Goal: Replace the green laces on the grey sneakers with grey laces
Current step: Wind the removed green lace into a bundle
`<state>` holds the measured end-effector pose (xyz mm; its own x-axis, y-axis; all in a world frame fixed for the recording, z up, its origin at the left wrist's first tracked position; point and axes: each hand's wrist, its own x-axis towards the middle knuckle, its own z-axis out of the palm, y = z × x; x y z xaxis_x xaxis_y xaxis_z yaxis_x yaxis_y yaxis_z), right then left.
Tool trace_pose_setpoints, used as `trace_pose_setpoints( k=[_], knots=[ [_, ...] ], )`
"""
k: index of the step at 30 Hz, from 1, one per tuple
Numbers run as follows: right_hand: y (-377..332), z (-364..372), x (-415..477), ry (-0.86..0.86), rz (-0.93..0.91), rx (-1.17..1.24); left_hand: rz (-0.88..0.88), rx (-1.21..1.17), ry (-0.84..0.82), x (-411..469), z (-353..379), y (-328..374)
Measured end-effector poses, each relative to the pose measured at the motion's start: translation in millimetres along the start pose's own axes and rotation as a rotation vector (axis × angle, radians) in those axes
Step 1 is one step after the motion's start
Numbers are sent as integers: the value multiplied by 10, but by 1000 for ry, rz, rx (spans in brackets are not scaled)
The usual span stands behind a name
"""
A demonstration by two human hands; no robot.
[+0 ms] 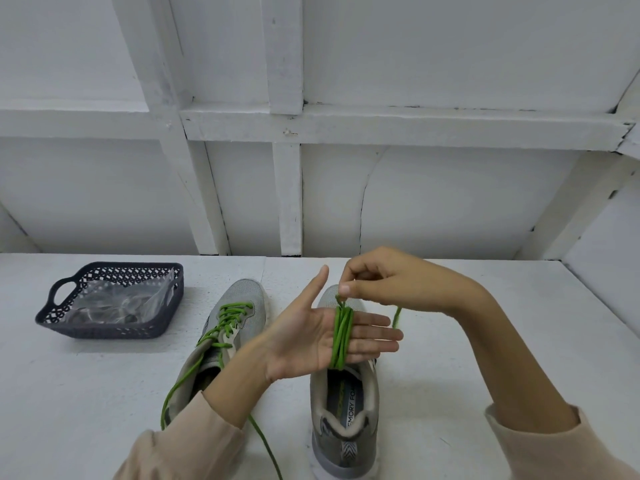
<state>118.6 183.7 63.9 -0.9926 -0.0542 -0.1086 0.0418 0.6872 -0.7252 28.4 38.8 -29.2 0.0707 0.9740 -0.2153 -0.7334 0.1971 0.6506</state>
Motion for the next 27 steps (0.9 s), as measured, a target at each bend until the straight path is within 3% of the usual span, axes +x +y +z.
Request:
trace_pose_setpoints(
  k=[5, 12, 18, 22, 27],
  knots=[
    [62, 178, -110, -38, -40, -59, 83, 48, 13, -24, -41, 65],
    [340, 492, -179, -174, 17, 196, 184, -51, -58, -68, 1, 198],
    [511, 569, -71, -363, 95, 207, 223, -54, -134, -89, 90, 212],
    [471, 360, -25, -226, 173, 77, 152, -9, -176, -117, 152, 177],
    [342, 27, 140, -108, 93, 89, 36, 123, -97, -78, 142, 78]
  ],
)
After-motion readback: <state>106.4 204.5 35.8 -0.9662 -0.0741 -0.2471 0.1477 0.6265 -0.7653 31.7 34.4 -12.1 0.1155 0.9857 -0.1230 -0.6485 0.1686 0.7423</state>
